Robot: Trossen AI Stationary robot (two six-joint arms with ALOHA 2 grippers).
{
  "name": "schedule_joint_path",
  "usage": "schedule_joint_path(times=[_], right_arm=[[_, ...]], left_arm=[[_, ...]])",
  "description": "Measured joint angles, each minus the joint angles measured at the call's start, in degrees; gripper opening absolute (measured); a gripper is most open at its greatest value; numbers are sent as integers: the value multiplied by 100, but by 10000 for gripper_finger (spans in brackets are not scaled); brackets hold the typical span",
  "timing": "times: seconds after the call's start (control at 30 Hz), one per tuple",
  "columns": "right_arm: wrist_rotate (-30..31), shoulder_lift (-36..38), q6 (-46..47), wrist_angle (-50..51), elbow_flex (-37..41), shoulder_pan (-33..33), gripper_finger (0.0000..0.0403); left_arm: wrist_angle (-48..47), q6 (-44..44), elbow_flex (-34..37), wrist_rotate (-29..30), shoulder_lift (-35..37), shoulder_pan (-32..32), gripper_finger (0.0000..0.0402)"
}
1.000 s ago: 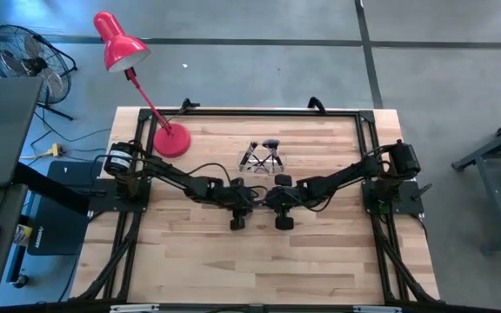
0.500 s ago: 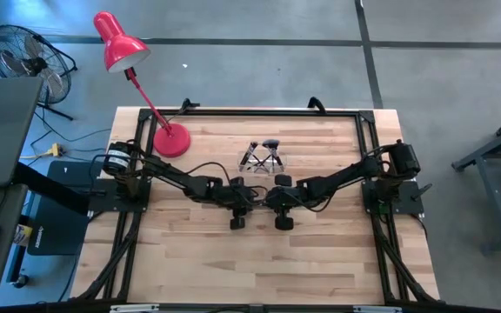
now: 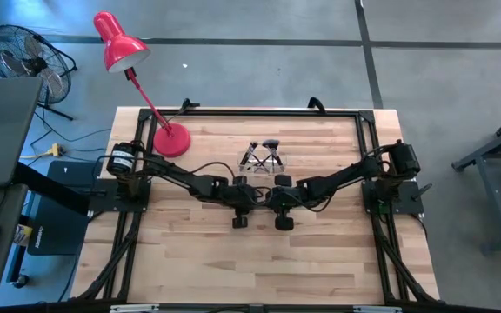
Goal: Pick & Place Makeup Supplies
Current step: Put the makeup brush into the transparent organizer
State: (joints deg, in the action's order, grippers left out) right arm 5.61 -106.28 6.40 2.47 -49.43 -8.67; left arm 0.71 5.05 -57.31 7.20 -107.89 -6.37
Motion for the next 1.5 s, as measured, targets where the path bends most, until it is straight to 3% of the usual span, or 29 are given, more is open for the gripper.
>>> schedule_joint_path(times=[0.1, 0.6, 0.83, 1.0, 1.2, 1.5], right_arm=[[0, 0, -1, 3, 0, 0, 23], [2, 0, 100, -19, 0, 0, 26], [32, 0, 106, -23, 2, 0, 36], [267, 192, -3, 6, 15, -14, 36], [568, 649, -42, 127, 33, -22, 65], [687, 911, -41, 278, 22, -13, 125]], left_arm=[[-64, 166, -7, -191, -1, 2, 92], [-523, 228, -22, -69, 13, -2, 90], [-712, 228, -22, -146, 15, -2, 11], [-716, 228, -18, -190, 10, 0, 7], [-874, 230, -117, -199, 0, 0, 3], [-2002, -230, -806, -97, -38, -2, 1]])
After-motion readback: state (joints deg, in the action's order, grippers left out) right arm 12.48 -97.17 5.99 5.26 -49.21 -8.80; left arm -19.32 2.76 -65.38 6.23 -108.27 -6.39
